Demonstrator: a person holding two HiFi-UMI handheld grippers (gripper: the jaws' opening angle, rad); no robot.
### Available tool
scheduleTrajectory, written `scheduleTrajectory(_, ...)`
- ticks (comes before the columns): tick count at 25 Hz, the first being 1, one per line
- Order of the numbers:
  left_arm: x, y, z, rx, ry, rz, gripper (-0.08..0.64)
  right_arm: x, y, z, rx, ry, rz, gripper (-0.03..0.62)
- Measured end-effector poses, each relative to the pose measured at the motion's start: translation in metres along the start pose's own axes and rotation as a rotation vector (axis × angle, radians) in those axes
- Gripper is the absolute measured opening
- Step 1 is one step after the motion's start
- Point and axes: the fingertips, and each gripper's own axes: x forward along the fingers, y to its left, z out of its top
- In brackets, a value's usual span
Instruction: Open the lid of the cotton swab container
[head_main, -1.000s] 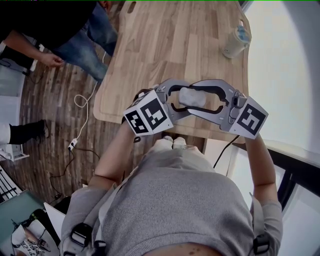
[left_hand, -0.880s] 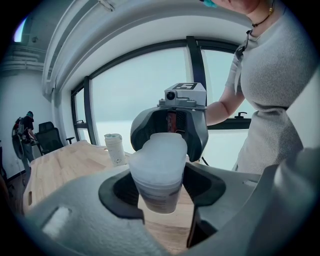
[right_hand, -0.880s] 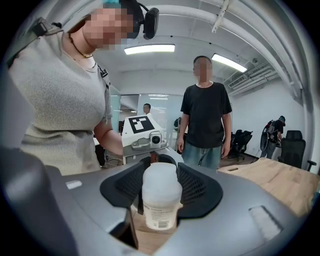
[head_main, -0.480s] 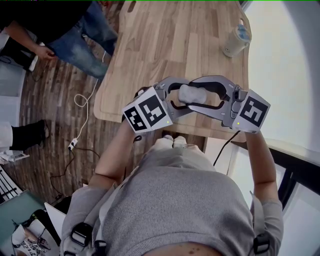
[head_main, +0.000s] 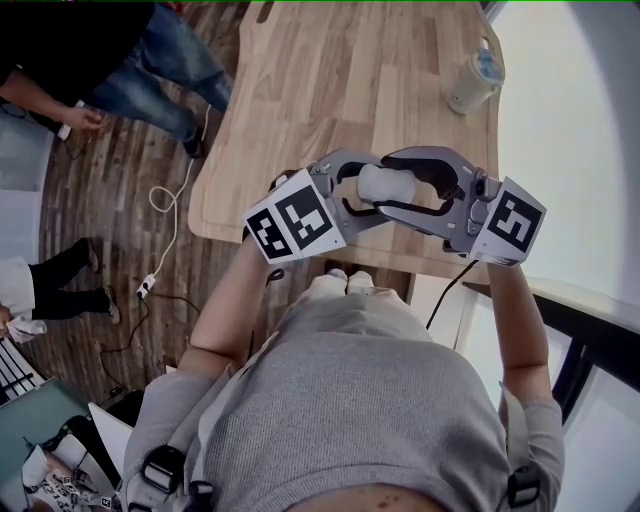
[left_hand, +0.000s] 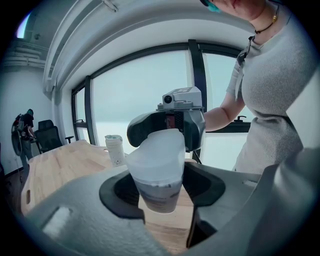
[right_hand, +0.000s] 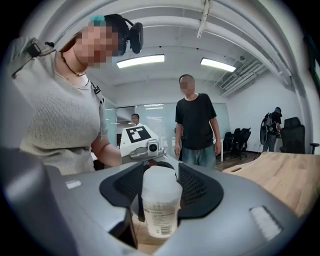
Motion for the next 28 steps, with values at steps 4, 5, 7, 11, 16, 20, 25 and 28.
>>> scheduleTrajectory(4, -0.001, -0.001, -0.004, 0.001, 0.017, -0.001, 0.241, -0.002, -0.002, 0.010, -0.037, -0.049, -0.049, 0.220)
scheduleTrajectory(5, -0.001, -0.002, -0.005, 0.003, 0.022, -0.002, 0.241, -0.002, -0.002, 0.012, -0.043, -0.059, -0.057, 0.216)
scheduleTrajectory(7, -0.001, -0.003, -0.007, 0.004, 0.022, -0.003, 0.241, -0.003, -0.002, 0.014, -0.049, -0.067, -0.060, 0.183)
scheduleTrajectory(11, 0.000, -0.003, -0.008, 0.000, 0.018, -0.004, 0.241, -0.004, -0.004, 0.018, -0.053, -0.087, -0.080, 0.149)
scheduleTrajectory(16, 0.000, -0.004, -0.008, 0.001, 0.019, -0.008, 0.241, -0.006, -0.009, 0.025, -0.053, -0.123, -0.105, 0.119)
scheduleTrajectory(20, 0.002, -0.008, -0.009, 0.015, 0.034, -0.013, 0.241, -0.009, -0.015, 0.026, -0.062, -0.127, -0.135, 0.075)
scheduleTrajectory(25, 0.004, -0.010, -0.011, 0.008, 0.025, -0.019, 0.239, -0.010, -0.023, 0.024, -0.057, -0.123, -0.173, 0.060)
scheduleTrajectory(28, 0.005, -0.012, -0.011, 0.014, 0.022, -0.027, 0.239, -0.011, -0.028, 0.024, -0.053, -0.125, -0.194, 0.048)
